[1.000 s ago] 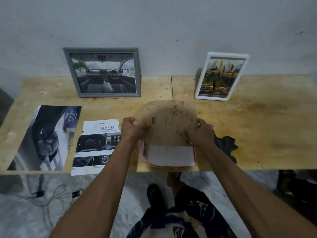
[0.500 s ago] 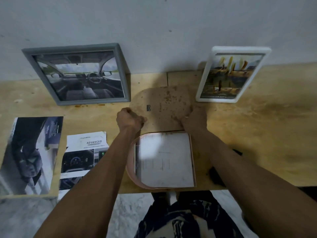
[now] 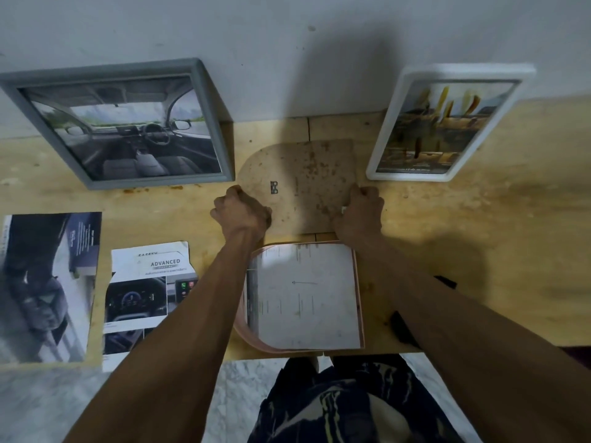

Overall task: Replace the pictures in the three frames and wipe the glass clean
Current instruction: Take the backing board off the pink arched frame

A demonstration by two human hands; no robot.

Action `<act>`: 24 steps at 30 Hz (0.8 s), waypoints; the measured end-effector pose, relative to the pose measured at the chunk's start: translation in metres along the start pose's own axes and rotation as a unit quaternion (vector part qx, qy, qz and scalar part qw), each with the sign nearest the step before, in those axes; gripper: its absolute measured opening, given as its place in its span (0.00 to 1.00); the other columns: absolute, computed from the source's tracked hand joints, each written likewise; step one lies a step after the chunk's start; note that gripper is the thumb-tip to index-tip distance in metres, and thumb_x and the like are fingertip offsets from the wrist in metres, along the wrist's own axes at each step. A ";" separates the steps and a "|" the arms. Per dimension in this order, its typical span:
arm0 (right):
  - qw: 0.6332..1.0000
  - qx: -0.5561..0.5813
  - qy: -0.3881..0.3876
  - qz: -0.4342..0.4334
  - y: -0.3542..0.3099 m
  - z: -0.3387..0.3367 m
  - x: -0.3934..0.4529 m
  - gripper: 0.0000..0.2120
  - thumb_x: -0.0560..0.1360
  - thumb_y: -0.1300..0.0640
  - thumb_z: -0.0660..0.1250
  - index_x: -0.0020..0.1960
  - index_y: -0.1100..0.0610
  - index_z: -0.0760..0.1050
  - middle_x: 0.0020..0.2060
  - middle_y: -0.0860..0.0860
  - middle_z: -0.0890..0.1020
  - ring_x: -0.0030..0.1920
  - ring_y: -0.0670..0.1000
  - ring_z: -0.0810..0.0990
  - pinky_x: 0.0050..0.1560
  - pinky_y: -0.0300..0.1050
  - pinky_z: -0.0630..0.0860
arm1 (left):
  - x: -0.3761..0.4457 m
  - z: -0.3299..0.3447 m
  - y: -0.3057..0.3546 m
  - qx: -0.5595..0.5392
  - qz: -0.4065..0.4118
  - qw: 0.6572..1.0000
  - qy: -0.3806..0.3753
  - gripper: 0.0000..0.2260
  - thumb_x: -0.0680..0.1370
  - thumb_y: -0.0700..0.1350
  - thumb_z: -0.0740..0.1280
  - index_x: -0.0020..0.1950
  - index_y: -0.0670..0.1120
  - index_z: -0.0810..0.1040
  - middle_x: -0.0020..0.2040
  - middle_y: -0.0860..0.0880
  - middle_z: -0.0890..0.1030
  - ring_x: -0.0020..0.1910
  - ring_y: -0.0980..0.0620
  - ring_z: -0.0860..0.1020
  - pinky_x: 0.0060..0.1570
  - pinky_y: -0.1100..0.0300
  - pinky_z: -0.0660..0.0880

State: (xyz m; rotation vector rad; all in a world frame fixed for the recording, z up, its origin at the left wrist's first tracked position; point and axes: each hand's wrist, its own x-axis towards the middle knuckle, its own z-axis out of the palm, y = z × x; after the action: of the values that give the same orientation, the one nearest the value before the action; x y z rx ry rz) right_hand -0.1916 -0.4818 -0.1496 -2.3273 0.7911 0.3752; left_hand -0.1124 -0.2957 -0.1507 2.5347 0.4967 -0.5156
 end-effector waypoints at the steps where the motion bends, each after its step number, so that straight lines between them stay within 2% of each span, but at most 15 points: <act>1: 1.000 -0.004 -0.001 -0.001 0.000 0.001 0.000 0.23 0.74 0.60 0.70 0.66 0.60 0.67 0.66 0.58 0.64 0.64 0.59 0.63 0.63 0.51 0.68 | 0.000 0.001 -0.001 0.017 0.006 1.000 -0.006 0.30 0.73 0.55 0.75 0.69 0.45 0.70 0.66 0.41 0.71 0.65 0.41 0.67 0.67 0.49 0.68; 3: 1.000 -0.007 -0.004 0.001 -0.001 0.001 -0.003 0.25 0.74 0.60 0.70 0.68 0.59 0.66 0.67 0.58 0.62 0.65 0.59 0.63 0.64 0.52 0.68 | -0.002 0.000 -0.004 0.032 0.001 0.999 -0.024 0.28 0.73 0.58 0.73 0.68 0.47 0.72 0.68 0.41 0.68 0.65 0.40 0.66 0.65 0.50 0.67; 6: 1.000 0.016 0.010 -0.014 -0.001 -0.002 -0.012 0.28 0.74 0.57 0.70 0.71 0.56 0.63 0.68 0.57 0.62 0.65 0.59 0.63 0.65 0.54 0.67 | -0.008 -0.006 -0.012 -0.033 -0.012 0.999 -0.028 0.28 0.74 0.55 0.73 0.70 0.47 0.70 0.70 0.42 0.66 0.68 0.40 0.67 0.67 0.49 0.70; 8: 0.998 0.049 0.024 -0.025 0.002 -0.003 -0.027 0.27 0.76 0.55 0.68 0.72 0.55 0.63 0.68 0.56 0.63 0.66 0.59 0.63 0.65 0.53 0.66 | -0.016 -0.014 -0.024 -0.079 -0.016 0.997 -0.013 0.31 0.72 0.56 0.74 0.71 0.47 0.70 0.69 0.43 0.69 0.67 0.41 0.71 0.67 0.47 0.73; 11: 0.997 0.056 0.049 -0.031 0.010 0.002 -0.058 0.24 0.77 0.57 0.65 0.71 0.56 0.65 0.68 0.58 0.66 0.67 0.58 0.63 0.61 0.45 0.63 | -0.038 -0.026 -0.046 -0.142 -0.018 0.990 -0.012 0.32 0.70 0.55 0.78 0.70 0.45 0.74 0.65 0.44 0.77 0.63 0.44 0.77 0.63 0.49 0.77; 14: 0.996 0.071 0.053 -0.005 0.017 0.014 -0.093 0.25 0.78 0.57 0.65 0.73 0.57 0.64 0.69 0.58 0.65 0.69 0.59 0.62 0.66 0.48 0.63 | -0.068 -0.030 -0.072 -0.173 -0.007 0.985 -0.019 0.27 0.71 0.51 0.79 0.65 0.43 0.77 0.54 0.45 0.83 0.54 0.45 0.82 0.57 0.51 0.80; 17: 0.996 0.072 0.058 0.008 0.026 0.028 -0.126 0.26 0.78 0.55 0.65 0.74 0.55 0.63 0.70 0.57 0.65 0.70 0.58 0.61 0.68 0.53 0.64 | -0.103 -0.027 -0.094 -0.126 0.031 0.991 -0.022 0.21 0.72 0.50 0.77 0.61 0.41 0.79 0.48 0.45 0.83 0.49 0.46 0.82 0.51 0.55 0.79; 21: 0.997 0.027 0.066 -0.010 0.039 0.045 -0.163 0.27 0.77 0.53 0.67 0.74 0.54 0.65 0.69 0.55 0.67 0.70 0.58 0.63 0.65 0.55 0.68 | -0.140 -0.017 -0.119 -0.041 0.056 0.997 -0.027 0.14 0.70 0.52 0.76 0.41 0.41 0.80 0.38 0.45 0.82 0.38 0.43 0.81 0.39 0.53 0.79; 22: 0.998 0.008 0.063 -0.016 0.043 0.049 -0.170 0.28 0.77 0.53 0.67 0.74 0.53 0.64 0.69 0.55 0.67 0.70 0.57 0.63 0.64 0.55 0.69 | -0.144 -0.013 -0.124 -0.027 0.057 0.998 -0.031 0.14 0.70 0.52 0.75 0.40 0.42 0.80 0.39 0.45 0.82 0.39 0.44 0.81 0.40 0.51 0.80; 24: 0.998 -0.034 0.043 -0.030 0.049 0.055 -0.179 0.29 0.76 0.51 0.67 0.75 0.52 0.63 0.71 0.54 0.66 0.71 0.57 0.60 0.63 0.55 0.71 | -0.151 -0.006 -0.133 0.001 0.060 0.998 -0.032 0.16 0.69 0.55 0.74 0.46 0.44 0.82 0.45 0.44 0.82 0.44 0.44 0.81 0.44 0.48 0.82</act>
State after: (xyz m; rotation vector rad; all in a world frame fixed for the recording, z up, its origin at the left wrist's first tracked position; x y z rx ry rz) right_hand -0.3649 -0.3965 -0.1347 -2.4377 0.7586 0.2813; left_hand -0.2986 -0.2224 -0.1315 2.5228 0.3180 -0.5516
